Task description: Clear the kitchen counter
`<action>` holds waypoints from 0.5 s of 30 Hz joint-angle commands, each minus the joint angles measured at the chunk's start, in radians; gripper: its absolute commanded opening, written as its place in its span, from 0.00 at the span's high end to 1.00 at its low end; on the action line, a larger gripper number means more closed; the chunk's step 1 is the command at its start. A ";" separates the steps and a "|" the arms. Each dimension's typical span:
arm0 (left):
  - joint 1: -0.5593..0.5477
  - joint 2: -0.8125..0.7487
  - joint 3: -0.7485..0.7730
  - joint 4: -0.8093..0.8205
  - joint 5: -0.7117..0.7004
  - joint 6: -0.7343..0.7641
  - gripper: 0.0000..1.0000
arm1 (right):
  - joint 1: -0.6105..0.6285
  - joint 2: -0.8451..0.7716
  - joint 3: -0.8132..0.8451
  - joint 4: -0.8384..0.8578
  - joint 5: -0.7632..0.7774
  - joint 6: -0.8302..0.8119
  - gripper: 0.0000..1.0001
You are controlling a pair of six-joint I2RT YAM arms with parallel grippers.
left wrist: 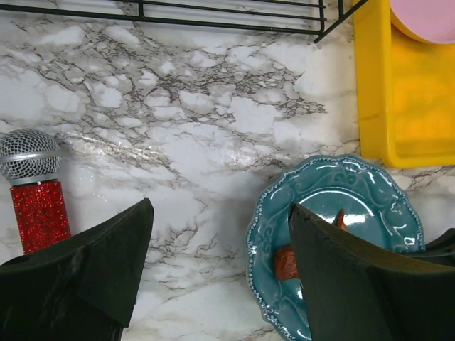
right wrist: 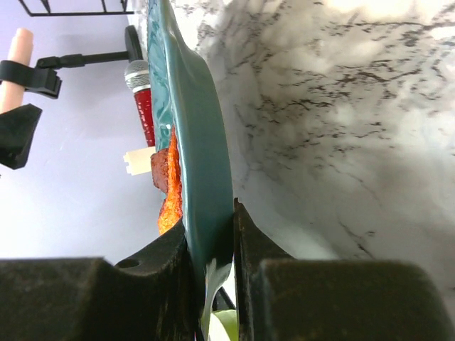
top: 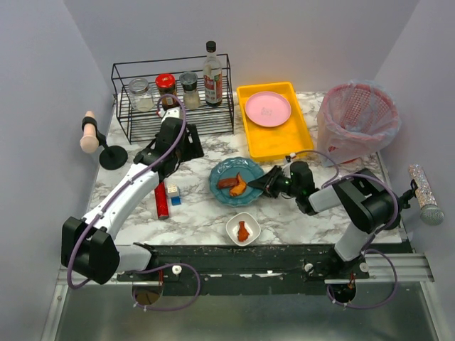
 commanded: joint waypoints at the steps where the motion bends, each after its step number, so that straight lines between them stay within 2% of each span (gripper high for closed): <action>1: 0.009 -0.037 0.009 -0.072 -0.021 0.023 0.13 | 0.005 -0.094 0.049 0.060 -0.025 0.053 0.99; 5: 0.013 -0.054 0.006 -0.077 -0.018 0.023 0.12 | 0.005 -0.153 0.051 0.019 -0.026 0.065 0.99; 8: 0.014 -0.063 0.003 -0.078 -0.020 0.023 0.12 | 0.003 -0.239 0.066 -0.073 -0.008 0.057 0.99; 15: 0.020 -0.085 -0.021 -0.069 -0.009 0.014 0.12 | 0.005 -0.517 0.196 -0.516 0.202 0.000 0.99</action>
